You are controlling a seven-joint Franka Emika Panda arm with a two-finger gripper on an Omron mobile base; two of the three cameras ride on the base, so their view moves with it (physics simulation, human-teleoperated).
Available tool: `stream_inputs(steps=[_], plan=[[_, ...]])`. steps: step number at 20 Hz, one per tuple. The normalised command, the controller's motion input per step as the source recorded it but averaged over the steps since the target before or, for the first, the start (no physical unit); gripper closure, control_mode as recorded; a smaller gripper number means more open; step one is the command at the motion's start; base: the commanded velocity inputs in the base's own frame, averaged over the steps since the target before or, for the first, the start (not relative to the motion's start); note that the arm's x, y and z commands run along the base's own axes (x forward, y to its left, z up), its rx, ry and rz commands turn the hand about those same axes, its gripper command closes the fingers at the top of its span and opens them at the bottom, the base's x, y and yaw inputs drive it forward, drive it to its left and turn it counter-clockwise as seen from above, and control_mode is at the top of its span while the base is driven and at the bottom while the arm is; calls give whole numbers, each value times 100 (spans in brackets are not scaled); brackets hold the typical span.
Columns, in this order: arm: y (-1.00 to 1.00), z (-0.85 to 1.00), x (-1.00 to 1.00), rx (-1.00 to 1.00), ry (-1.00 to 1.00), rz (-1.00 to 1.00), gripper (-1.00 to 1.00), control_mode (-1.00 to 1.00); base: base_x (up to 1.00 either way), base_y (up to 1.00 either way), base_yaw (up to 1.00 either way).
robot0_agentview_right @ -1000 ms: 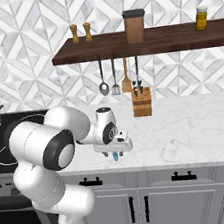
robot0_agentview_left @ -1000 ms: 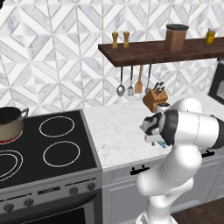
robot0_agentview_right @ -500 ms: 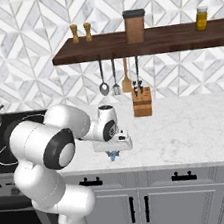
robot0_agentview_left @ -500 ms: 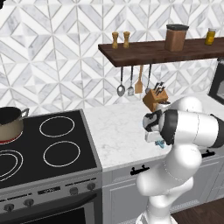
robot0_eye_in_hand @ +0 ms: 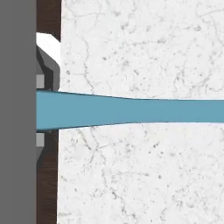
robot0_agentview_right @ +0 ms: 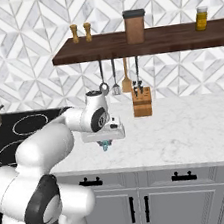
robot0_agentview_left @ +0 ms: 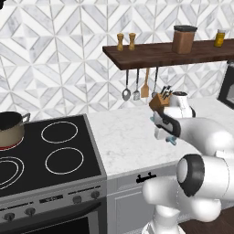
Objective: Put the lime and sweet potato in the pot. Retrieve the spatula and lightly stir the vegetables in the pot.
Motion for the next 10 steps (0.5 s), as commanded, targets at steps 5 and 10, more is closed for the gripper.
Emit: stream_inputs(steps=[5,10], plan=[[26,100,-8,0,0,0,100,-100,0,0,0],[32,100,-19,1,0,0,100,-100,0,0,0]])
